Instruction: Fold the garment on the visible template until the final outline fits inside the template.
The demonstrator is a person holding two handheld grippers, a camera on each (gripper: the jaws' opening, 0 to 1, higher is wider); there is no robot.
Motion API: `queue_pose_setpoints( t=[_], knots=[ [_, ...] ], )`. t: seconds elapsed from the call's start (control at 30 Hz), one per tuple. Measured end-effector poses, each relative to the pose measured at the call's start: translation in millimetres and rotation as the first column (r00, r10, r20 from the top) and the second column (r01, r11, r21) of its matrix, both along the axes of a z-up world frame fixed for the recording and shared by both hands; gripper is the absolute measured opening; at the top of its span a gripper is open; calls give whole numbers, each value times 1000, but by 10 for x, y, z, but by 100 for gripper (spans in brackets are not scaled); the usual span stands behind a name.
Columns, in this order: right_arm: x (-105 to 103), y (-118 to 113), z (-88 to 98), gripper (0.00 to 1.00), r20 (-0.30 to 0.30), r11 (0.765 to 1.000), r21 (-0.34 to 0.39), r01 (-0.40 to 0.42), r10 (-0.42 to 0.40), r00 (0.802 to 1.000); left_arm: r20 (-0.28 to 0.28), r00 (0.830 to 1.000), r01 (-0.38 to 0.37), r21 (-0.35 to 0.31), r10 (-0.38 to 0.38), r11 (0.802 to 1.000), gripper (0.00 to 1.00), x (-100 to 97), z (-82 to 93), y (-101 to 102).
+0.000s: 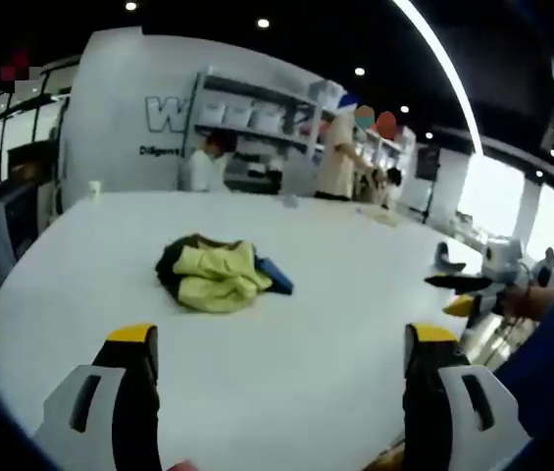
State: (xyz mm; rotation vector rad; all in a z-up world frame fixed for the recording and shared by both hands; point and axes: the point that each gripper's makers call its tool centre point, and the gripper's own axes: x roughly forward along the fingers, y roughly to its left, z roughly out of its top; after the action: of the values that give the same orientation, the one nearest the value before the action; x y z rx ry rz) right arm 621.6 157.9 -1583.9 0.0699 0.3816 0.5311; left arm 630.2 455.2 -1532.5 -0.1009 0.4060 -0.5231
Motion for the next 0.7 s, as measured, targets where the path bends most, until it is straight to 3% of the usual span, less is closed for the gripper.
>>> queue_pose_setpoints(
  t=[0.7],
  knots=[
    [-35,-26,-29,97,-10,1000,-8,8,-8,1000,-2,1000,-7,5,7,1000,99,-32,-11,3]
  ],
)
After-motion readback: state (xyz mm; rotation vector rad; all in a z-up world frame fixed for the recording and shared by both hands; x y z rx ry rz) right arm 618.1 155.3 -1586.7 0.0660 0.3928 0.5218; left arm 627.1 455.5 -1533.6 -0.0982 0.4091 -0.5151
